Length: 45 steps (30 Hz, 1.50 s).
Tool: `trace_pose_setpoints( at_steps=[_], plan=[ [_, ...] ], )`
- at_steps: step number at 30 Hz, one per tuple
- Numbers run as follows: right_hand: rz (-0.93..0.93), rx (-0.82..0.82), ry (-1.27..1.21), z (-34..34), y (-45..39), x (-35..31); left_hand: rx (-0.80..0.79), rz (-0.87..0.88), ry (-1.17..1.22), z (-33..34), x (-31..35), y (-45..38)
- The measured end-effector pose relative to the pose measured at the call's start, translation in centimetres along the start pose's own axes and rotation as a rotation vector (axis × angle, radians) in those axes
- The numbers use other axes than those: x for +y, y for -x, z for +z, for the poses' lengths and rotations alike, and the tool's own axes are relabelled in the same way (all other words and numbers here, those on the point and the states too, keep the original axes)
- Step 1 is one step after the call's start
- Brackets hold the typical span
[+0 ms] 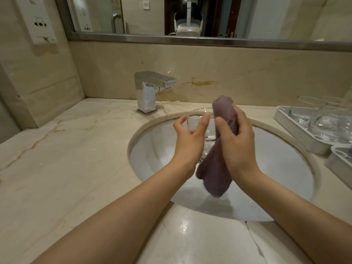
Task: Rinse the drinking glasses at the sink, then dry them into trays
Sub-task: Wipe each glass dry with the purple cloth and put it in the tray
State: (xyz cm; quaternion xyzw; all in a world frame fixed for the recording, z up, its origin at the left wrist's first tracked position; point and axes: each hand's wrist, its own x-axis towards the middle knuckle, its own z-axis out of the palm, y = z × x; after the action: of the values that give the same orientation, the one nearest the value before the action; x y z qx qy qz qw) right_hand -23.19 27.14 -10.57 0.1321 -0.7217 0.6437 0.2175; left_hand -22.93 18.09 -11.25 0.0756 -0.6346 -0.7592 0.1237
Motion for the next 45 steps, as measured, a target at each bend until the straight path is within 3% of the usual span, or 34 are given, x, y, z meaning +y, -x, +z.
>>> trace_pose_setpoints(
  at_steps=[4,7,9,13,16,21,27,31,35,41,45],
  plan=[
    [-0.345,-0.036,0.289,1.4,1.4,1.3,0.064,-0.079,0.142,0.0,-0.2,0.0],
    [-0.33,0.034,0.172,1.7,1.0,1.3,0.075,-0.007,0.133,0.1,0.3,0.4],
    [-0.197,0.054,0.045,1.2,0.2,1.0,0.031,0.007,0.142,0.5,0.5,0.8],
    [0.325,0.048,-0.326,-0.2,-0.9,0.6,-0.089,0.011,0.079,1.0,0.2,1.4],
    [0.425,0.074,-0.395,-0.3,-1.0,0.5,-0.14,0.015,0.033,0.9,0.1,1.2],
    [0.341,0.09,-0.269,-0.3,-0.9,0.0,-0.15,0.004,-0.075,0.4,0.0,0.6],
    [-0.21,-0.044,0.164,0.2,0.1,0.3,-0.02,0.012,0.028,0.2,-0.1,0.4],
    [-0.275,0.016,0.151,0.8,0.6,1.2,0.009,0.044,0.044,0.3,-0.1,0.6],
    [-0.111,0.104,0.028,-0.6,-0.7,0.2,-0.097,0.127,-0.069,0.6,-0.2,1.2],
    [0.532,0.075,-0.411,-1.2,-1.5,0.3,-0.181,0.135,-0.099,0.8,-0.7,1.6],
    [0.527,0.051,-0.447,-0.5,-0.7,0.1,-0.138,0.065,0.092,0.5,0.0,1.4]
  ],
)
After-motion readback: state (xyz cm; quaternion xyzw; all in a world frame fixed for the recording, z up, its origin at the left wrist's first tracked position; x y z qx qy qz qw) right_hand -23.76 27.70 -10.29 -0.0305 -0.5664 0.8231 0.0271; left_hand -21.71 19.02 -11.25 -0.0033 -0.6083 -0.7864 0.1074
